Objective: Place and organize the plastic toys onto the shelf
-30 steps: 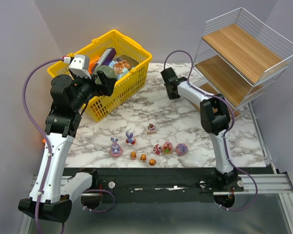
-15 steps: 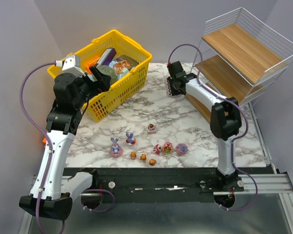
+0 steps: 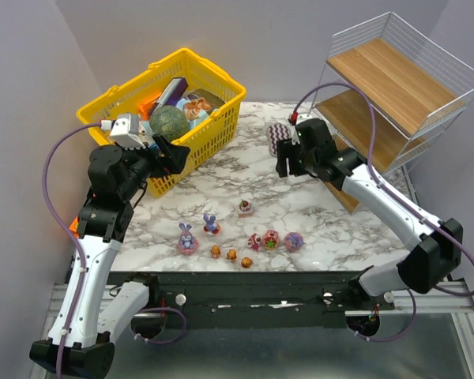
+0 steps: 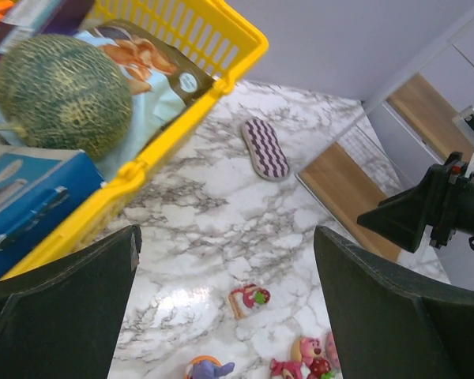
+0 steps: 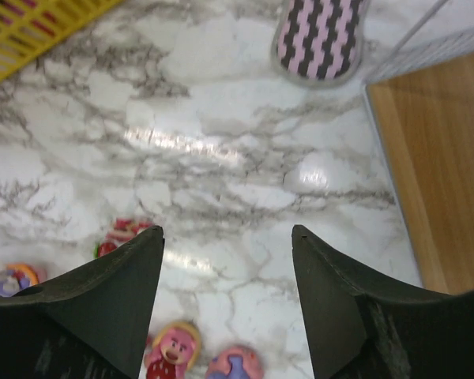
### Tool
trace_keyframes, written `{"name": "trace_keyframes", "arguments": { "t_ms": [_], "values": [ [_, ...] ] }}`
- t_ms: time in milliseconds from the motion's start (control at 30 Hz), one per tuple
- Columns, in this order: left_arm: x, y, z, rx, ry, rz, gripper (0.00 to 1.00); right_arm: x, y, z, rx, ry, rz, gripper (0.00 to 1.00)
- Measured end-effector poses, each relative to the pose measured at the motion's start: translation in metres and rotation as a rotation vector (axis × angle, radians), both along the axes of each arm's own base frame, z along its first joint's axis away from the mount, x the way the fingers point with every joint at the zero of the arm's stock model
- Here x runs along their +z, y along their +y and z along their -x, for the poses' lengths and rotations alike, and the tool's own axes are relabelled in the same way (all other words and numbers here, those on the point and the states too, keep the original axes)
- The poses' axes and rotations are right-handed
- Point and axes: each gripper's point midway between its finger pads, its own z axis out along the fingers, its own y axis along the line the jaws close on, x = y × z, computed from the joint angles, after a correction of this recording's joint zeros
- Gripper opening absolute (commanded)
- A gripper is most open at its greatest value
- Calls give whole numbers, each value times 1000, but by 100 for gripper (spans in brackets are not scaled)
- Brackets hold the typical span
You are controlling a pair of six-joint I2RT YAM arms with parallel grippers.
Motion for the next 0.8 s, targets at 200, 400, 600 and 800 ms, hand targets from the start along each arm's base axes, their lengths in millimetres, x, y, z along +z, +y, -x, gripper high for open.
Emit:
{"name": "trace_keyframes", "arguments": {
  "t_ms": [200, 400, 600, 800],
  "values": [
    [-26, -41, 14, -214, 30, 16, 99, -16, 1, 76, 122, 61, -32, 75],
    [-29, -74, 25, -358, 20, 12, 99, -20, 15, 137, 276, 63, -102, 72],
    [-39, -90, 23, -414, 42, -1, 99, -54, 18, 168, 279, 164, -87, 61],
    [-45, -98, 19, -435, 58, 0, 99, -90, -10, 183, 169, 240, -22, 60]
  ]
}}
